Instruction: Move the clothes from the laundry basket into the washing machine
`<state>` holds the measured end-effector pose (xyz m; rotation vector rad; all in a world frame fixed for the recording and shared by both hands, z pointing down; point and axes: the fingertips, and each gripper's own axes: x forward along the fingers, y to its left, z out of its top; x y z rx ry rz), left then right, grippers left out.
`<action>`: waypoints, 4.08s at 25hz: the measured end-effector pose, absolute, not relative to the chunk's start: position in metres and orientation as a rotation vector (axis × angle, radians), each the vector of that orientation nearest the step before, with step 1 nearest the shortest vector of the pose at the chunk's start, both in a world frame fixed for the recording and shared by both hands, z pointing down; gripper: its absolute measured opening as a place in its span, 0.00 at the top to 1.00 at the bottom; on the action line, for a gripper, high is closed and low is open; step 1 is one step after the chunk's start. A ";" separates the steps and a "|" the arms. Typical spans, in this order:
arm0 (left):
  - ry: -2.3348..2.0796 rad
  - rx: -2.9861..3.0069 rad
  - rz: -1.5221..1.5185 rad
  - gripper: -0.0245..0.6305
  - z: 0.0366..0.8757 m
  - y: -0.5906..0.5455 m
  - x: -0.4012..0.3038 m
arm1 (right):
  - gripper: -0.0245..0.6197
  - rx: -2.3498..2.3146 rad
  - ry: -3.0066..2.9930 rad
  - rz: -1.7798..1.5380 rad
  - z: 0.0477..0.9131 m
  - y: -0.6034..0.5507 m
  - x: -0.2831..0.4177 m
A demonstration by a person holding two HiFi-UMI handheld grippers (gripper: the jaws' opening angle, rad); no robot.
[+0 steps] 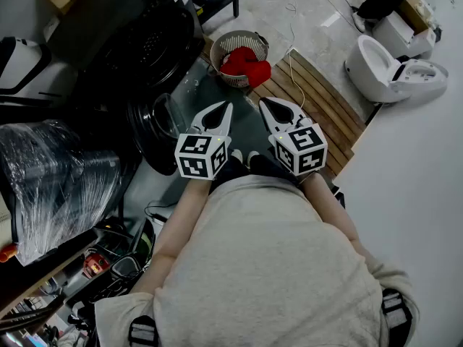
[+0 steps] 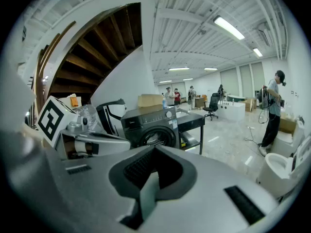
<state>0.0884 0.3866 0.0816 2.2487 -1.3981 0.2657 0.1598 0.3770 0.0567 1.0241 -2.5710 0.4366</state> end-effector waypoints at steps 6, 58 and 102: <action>-1.377 2.272 0.272 0.95 0.081 0.385 0.082 | 0.95 1.013 -2.561 0.440 0.060 0.380 0.150; -1.026 1.941 0.558 0.95 0.360 0.087 0.037 | 0.95 0.763 -2.098 0.819 0.388 0.048 0.108; -0.847 2.010 0.594 0.44 0.566 0.038 0.078 | 0.95 0.904 -2.267 1.111 0.504 0.013 0.104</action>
